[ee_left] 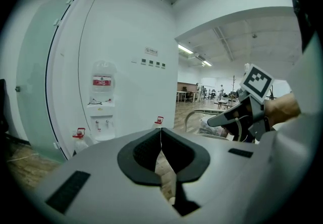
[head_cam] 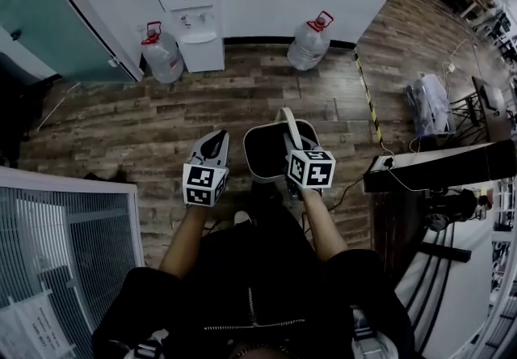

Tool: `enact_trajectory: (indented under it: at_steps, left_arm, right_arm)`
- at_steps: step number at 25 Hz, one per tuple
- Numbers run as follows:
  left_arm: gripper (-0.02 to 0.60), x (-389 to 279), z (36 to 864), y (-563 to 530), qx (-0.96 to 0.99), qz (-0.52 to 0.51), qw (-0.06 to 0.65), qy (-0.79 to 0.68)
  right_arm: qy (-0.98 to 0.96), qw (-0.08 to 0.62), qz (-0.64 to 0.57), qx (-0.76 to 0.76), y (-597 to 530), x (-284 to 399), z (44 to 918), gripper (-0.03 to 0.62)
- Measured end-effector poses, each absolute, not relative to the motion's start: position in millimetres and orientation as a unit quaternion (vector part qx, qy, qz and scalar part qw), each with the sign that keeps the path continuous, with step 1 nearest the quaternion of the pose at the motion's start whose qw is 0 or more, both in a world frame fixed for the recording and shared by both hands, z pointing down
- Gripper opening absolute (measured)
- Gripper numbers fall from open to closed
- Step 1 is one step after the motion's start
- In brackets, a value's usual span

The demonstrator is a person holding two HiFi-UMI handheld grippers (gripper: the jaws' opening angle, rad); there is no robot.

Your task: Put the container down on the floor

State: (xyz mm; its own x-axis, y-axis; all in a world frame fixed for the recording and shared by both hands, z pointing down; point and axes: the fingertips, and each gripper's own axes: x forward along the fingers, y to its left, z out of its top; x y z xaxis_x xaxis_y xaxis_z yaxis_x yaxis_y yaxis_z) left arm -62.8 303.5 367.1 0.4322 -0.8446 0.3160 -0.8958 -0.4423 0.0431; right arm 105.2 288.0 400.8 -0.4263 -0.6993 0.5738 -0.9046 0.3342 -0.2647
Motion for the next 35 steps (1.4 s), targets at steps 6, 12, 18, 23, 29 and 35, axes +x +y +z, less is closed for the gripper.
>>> enact_trajectory:
  at_steps: [6,12,18,23,29,35]
  left_arm:
    - [0.015,-68.5,376.3,247.8,0.833,0.141,0.108,-0.524]
    - [0.015,-69.9,367.1,170.3,0.819,0.139,0.115,-0.544]
    - [0.015,-55.8,370.6,117.3,0.805,0.141,0.121,-0.563]
    - [0.015,-55.0,374.8,91.2,0.795,0.153,0.129,-0.573]
    - [0.015,-72.1,383.5,56.1,0.788,0.160,0.145,-0.576]
    - [0.015,-81.1,396.7,-2.8,0.795,0.156,0.152,-0.567]
  right_arm:
    - [-0.799,0.182,0.302,0.487,236.5,94.6,421.8,0.012]
    - [-0.805,0.194,0.315,0.463,165.9,90.1,423.6,0.012]
    - [-0.814,0.202,0.310,0.448,108.7,98.5,427.8,0.012]
    - [-0.816,0.206,0.319,0.436,67.3,99.2,431.3,0.012]
    - [-0.808,0.206,0.339,0.435,21.5,89.3,438.1,0.012]
    - [-0.800,0.208,0.351,0.440,-25.2,78.9,447.1,0.012]
